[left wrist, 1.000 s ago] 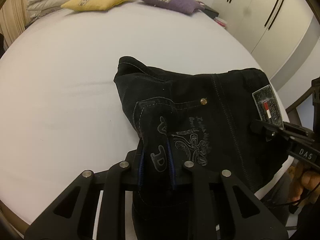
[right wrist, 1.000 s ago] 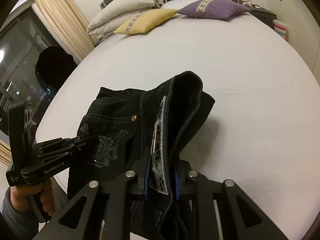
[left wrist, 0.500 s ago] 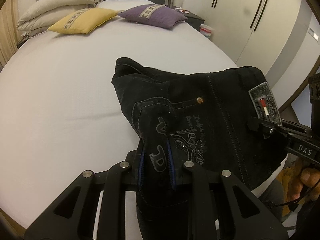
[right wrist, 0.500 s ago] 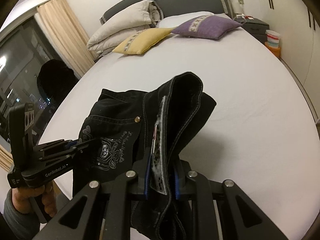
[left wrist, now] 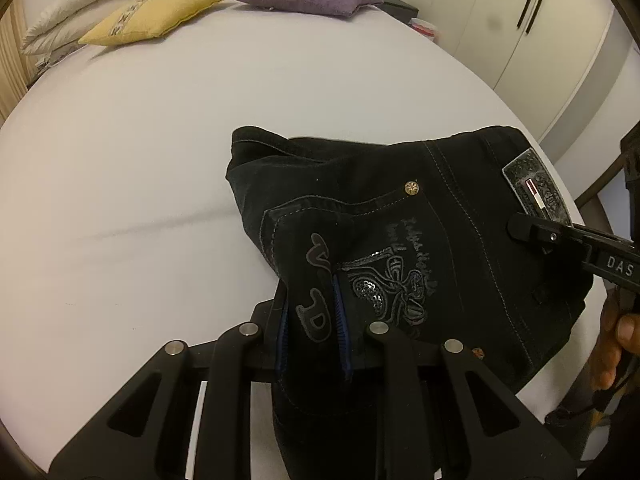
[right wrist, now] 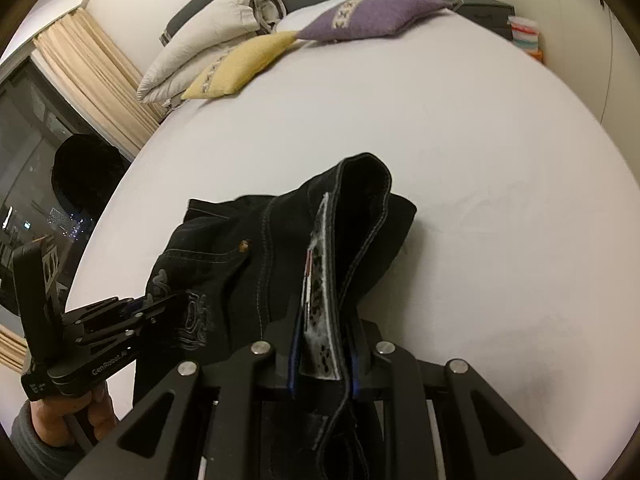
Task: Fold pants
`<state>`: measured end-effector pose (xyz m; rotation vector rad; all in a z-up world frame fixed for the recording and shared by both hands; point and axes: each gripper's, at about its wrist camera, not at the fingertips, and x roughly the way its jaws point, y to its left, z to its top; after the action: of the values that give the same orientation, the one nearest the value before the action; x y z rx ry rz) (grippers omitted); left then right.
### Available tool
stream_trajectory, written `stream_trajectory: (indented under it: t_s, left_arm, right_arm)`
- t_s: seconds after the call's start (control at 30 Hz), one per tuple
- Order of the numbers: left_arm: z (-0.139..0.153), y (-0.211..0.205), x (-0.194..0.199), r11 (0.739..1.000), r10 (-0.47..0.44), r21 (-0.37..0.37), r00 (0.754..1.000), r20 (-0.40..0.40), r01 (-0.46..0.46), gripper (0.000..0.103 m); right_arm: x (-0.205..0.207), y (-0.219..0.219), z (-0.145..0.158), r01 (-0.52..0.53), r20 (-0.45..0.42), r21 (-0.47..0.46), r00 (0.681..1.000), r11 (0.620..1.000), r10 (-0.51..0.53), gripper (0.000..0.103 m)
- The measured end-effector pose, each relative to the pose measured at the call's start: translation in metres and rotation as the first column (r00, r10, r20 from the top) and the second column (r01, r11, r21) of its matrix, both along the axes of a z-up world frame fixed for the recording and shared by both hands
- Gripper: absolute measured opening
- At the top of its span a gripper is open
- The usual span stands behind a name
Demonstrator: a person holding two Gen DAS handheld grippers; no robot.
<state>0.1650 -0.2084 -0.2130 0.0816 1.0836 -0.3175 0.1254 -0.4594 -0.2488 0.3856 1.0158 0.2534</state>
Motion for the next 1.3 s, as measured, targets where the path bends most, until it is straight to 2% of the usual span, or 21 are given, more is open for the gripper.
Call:
stream_trajectory:
  t_s: [0.03, 0.1, 0.13, 0.2, 0.27, 0.43, 0.53, 0.6, 0.63, 0.67, 0.7, 0.73, 0.8, 0.87, 0.93, 0.97, 1.07, 1.13, 1.17, 1.23, 1.3]
  left_arm:
    - [-0.004, 0.000, 0.000, 1.000, 0.003, -0.002, 1.000, 0.006, -0.003, 0.021]
    - [-0.010, 0.004, -0.003, 1.000, 0.013, -0.005, 1.000, 0.010, -0.013, 0.024]
    - [-0.013, 0.006, -0.003, 1.000, 0.019, -0.018, 1.000, 0.012, -0.019, 0.027]
    - [-0.015, 0.011, -0.008, 0.998, 0.029, -0.048, 0.999, 0.017, -0.028, 0.030]
    - [-0.016, 0.017, -0.008, 0.997, 0.041, -0.072, 0.999, 0.011, -0.040, 0.039]
    - [0.001, 0.025, -0.019, 0.995, 0.062, -0.078, 0.997, 0.041, -0.058, 0.047]
    - [0.024, 0.033, -0.039, 0.994, 0.090, -0.071, 0.988, 0.129, -0.081, 0.066]
    - [0.039, 0.038, -0.056, 0.992, 0.113, -0.072, 0.976, 0.184, -0.101, 0.074]
    - [0.049, 0.039, -0.068, 0.991, 0.125, -0.073, 0.969, 0.212, -0.112, 0.082]
    - [0.058, 0.041, -0.078, 0.990, 0.132, -0.079, 0.962, 0.240, -0.116, 0.095]
    - [0.068, 0.042, -0.090, 0.990, 0.136, -0.081, 0.953, 0.272, -0.118, 0.103]
    - [0.079, 0.042, -0.103, 0.990, 0.140, -0.075, 0.938, 0.316, -0.123, 0.103]
    - [0.105, 0.046, -0.127, 0.990, 0.139, -0.057, 0.902, 0.408, -0.127, 0.103]
    - [0.136, 0.052, -0.157, 0.988, 0.151, -0.055, 0.852, 0.501, -0.142, 0.103]
    - [0.167, 0.058, -0.185, 0.984, 0.164, -0.043, 0.793, 0.586, -0.171, 0.103]
    - [0.182, 0.059, -0.200, 0.980, 0.176, -0.036, 0.754, 0.633, -0.198, 0.103]
    - [0.222, 0.065, -0.239, 0.977, 0.184, -0.066, 0.655, 0.733, -0.201, 0.103]
    - [0.242, 0.066, -0.262, 0.980, 0.183, -0.093, 0.610, 0.771, -0.176, 0.103]
    - [0.250, 0.066, -0.268, 0.983, 0.178, -0.107, 0.610, 0.772, -0.152, 0.103]
    - [0.263, 0.066, -0.274, 0.984, 0.177, -0.116, 0.641, 0.747, -0.136, 0.103]
    - [0.269, 0.063, -0.279, 0.986, 0.158, -0.090, 0.644, 0.748, -0.137, 0.103]
  right_arm:
    - [0.000, -0.002, -0.004, -0.002, -0.004, 0.004, 1.000, 1.000, 0.002, 0.023]
    - [-0.001, -0.005, -0.012, 0.002, -0.016, -0.014, 1.000, 1.000, -0.002, 0.039]
    - [0.000, -0.007, -0.016, 0.006, -0.024, -0.017, 1.000, 1.000, -0.007, 0.043]
    - [-0.003, -0.013, -0.025, 0.023, -0.041, 0.012, 0.999, 1.000, -0.023, 0.056]
    - [-0.006, -0.021, -0.029, 0.050, -0.049, 0.056, 0.998, 0.997, -0.047, 0.062]
    - [-0.022, -0.035, -0.014, 0.105, -0.017, 0.056, 0.994, 0.993, -0.104, 0.068]
    - [-0.046, -0.048, 0.006, 0.166, 0.028, 0.068, 0.985, 0.984, -0.169, 0.073]
    - [-0.062, -0.053, 0.021, 0.201, 0.075, 0.051, 0.976, 0.978, -0.205, 0.076]
    - [-0.071, -0.054, 0.030, 0.218, 0.102, 0.041, 0.970, 0.975, -0.222, 0.077]
    - [-0.084, -0.054, 0.042, 0.241, 0.143, 0.029, 0.960, 0.970, -0.242, 0.080]
    - [-0.093, -0.054, 0.052, 0.255, 0.175, 0.017, 0.951, 0.967, -0.254, 0.082]
    - [-0.103, -0.052, 0.065, 0.272, 0.217, -0.003, 0.940, 0.962, -0.265, 0.083]
    - [-0.120, -0.047, 0.088, 0.300, 0.296, -0.037, 0.914, 0.953, -0.276, 0.087]
    - [-0.142, -0.041, 0.115, 0.334, 0.399, -0.055, 0.871, 0.941, -0.286, 0.092]
    - [-0.166, -0.035, 0.142, 0.369, 0.501, -0.054, 0.814, 0.928, -0.295, 0.101]
    - [-0.179, -0.032, 0.156, 0.389, 0.555, -0.046, 0.776, 0.920, -0.300, 0.103]
    - [-0.213, -0.023, 0.196, 0.421, 0.694, -0.043, 0.665, 0.906, -0.276, 0.103]
    - [-0.228, -0.020, 0.215, 0.426, 0.740, -0.051, 0.624, 0.904, -0.252, 0.103]
    - [-0.236, -0.018, 0.225, 0.431, 0.757, -0.052, 0.605, 0.901, -0.246, 0.103]
    - [-0.243, -0.016, 0.237, 0.441, 0.779, -0.047, 0.577, 0.896, -0.243, 0.103]
    - [-0.254, -0.014, 0.250, 0.445, 0.803, -0.036, 0.546, 0.895, -0.239, 0.103]
